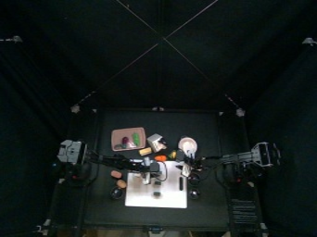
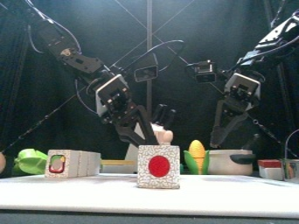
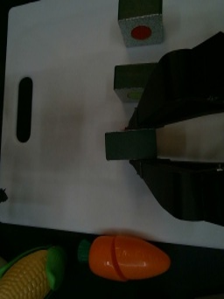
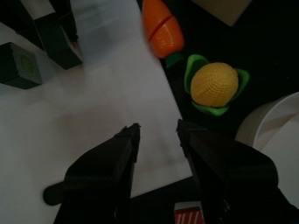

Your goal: Place onto plate

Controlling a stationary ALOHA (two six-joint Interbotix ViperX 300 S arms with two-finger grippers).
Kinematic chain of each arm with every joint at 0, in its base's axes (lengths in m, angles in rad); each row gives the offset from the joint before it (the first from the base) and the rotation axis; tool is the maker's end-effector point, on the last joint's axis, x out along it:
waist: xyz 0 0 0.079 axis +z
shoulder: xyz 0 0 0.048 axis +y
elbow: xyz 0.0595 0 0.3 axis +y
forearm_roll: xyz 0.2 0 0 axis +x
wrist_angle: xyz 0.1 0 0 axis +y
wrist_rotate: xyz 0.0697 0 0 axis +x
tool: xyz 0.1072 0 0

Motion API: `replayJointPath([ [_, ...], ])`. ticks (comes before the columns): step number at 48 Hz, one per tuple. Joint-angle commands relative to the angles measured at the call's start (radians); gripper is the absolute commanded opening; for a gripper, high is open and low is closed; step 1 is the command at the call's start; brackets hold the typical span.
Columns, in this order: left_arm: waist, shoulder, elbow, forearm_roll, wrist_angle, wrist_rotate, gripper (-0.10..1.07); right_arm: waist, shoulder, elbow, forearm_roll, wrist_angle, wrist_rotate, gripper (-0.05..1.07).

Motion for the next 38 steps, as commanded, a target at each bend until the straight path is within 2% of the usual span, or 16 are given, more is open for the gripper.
replayJointPath([
  [1,-0.002,-0.038,-0.021,0.003,0.002,0.003,0.58,-0.002,-0.012,-0.014,0.002,-0.003,0.000,0.78],
  [11,0.006,-0.161,0.057,0.021,0.029,0.000,0.58,-0.003,-0.014,-0.012,0.003,-0.003,0.000,0.78],
  [25,0.037,-0.364,0.250,-0.017,0.023,-0.005,0.58,-0.002,-0.008,-0.018,0.003,-0.003,0.000,0.78],
  [38,0.155,-0.600,0.416,-0.041,-0.009,-0.002,0.58,-0.003,0.002,-0.021,0.000,-0.003,0.000,0.78],
])
